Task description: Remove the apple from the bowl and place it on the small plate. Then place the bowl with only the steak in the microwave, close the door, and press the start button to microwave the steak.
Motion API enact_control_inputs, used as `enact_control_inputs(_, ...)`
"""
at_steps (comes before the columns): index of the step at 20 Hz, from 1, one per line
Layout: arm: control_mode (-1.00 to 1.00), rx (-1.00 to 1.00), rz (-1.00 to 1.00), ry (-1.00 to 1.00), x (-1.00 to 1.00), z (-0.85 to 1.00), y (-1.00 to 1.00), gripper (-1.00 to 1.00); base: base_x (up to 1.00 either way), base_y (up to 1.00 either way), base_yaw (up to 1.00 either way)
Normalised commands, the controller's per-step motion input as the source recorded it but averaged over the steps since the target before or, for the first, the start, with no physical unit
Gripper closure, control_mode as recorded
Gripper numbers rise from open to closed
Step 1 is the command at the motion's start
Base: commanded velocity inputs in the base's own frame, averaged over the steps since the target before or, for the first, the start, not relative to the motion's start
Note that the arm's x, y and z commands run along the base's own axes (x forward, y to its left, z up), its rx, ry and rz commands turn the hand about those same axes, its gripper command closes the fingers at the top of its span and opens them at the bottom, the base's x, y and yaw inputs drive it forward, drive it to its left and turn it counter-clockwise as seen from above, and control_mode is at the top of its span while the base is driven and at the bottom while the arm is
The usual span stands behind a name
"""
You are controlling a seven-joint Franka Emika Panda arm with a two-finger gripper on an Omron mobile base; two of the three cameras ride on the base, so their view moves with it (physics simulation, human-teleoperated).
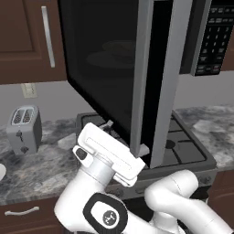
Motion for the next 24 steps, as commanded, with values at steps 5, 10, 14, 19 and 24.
enact_control_inputs(5,-1.00,0.13,-0.01,0.00,0.13,0.23,-0.72,-1.00,0.00,0.00,0.00)
enact_control_inputs(10,-1.00,0.19,0.00,0.04,0.22,0.21,-0.68,-1.00,0.00,0.00,0.00)
enact_control_inputs(14,-1.00,0.19,0.00,0.04,0.30,0.18,-0.67,-1.00,0.00,0.00,0.00)
enact_control_inputs(19,-1.00,0.19,0.00,0.06,0.40,0.09,-0.59,-1.00,0.00,0.00,0.00)
enact_control_inputs(24,-1.00,0.23,0.05,0.05,0.55,0.01,-0.59,-1.00,0.00,0.00,0.00)
